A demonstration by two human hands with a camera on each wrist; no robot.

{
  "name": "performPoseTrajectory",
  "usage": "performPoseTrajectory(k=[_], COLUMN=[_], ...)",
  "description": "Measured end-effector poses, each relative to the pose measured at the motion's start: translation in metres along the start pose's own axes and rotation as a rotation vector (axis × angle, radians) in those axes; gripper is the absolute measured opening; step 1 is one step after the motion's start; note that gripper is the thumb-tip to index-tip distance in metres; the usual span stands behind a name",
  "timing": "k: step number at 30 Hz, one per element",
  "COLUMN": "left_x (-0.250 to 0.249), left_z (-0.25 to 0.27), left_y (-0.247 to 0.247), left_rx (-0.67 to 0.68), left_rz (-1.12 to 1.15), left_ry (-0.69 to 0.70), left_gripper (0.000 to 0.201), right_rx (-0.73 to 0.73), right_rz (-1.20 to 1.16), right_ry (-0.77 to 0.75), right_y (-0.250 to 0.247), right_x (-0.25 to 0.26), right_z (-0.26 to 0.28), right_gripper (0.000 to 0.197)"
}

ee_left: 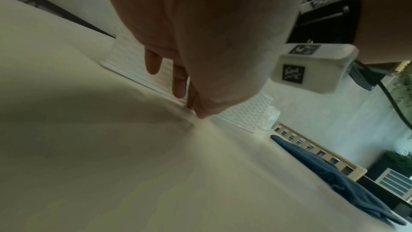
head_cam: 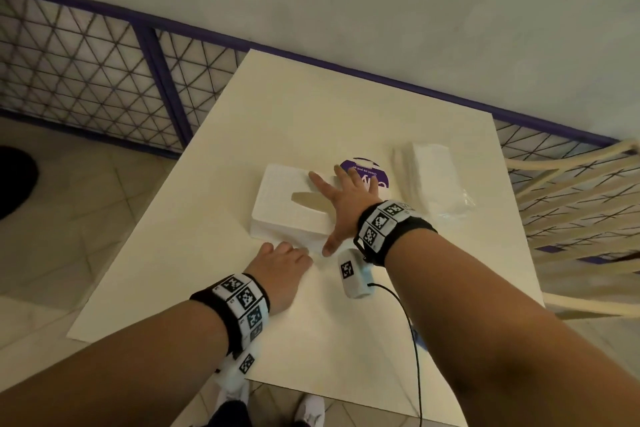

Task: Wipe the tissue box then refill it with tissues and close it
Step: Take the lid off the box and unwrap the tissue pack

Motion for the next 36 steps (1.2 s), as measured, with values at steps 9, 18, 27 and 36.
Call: performPoseTrajectory(k=[9,18,27,36], left_x=[-0.012,-0.017,-0.02,-0.02], left_z=[-0.002,-0.01,-0.01,-0.013], left_y=[-0.003,-0.007,-0.01,-0.012], left_rx=[0.015,0.005,0.04,0.036], left_rz=[-0.008,0.032,0.026,0.029], left_ry=[0.038,0.031,0.039,0.034], left_gripper=[0.055,0.049,0.05,0.047], right_rx=[-0.07,-0.091,-0.061,-0.001], right_rz=[0.009,-0.006,-0.006,-0.066], right_ry=[0.022,0.019,0.016,0.032], right_y=[0.011,0.012,0.008,-0.004], right_x=[-0.012,-0.014,-0.013,-0.015], right_z=[0.012,0.019,0.017,0.014], right_gripper=[0.141,0.137,0.135,0.132])
Point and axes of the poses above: each hand's wrist, its own z-axis away from the middle knuckle, its own y-axis out of the palm, x = y × z, the point moved 1 cm from there along -z, towards the middle knuckle, and after that the axes turned 12 degrees about -x, right-handed, at the moved point
